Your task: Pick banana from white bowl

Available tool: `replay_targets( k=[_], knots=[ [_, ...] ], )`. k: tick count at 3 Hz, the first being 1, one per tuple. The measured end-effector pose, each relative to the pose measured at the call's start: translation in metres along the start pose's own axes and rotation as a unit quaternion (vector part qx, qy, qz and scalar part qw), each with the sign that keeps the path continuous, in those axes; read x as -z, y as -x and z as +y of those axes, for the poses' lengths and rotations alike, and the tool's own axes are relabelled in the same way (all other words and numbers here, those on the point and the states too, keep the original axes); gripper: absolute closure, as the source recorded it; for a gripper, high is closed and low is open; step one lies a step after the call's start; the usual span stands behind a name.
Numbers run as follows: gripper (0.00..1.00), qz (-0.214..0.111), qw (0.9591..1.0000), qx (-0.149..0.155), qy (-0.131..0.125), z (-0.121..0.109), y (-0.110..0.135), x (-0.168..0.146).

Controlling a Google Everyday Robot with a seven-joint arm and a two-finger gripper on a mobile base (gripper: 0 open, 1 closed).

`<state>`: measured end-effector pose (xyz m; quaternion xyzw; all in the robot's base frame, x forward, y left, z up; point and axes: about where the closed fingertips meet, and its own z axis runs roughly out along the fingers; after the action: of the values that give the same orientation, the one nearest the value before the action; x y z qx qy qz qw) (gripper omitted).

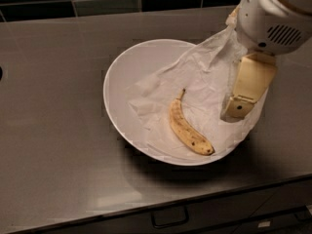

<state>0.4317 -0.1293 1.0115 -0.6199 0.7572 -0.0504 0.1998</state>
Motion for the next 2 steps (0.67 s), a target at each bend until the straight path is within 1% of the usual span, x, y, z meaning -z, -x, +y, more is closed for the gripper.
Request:
replay_targets(
  k=[1, 2],
  knots=[
    [0.0, 0.0, 1.0, 0.0, 0.0, 0.0, 0.0, 0.0],
    [0.0, -0.026, 0.9996, -0.014, -0.001, 0.0068, 0.0093, 0.0012]
  ],
)
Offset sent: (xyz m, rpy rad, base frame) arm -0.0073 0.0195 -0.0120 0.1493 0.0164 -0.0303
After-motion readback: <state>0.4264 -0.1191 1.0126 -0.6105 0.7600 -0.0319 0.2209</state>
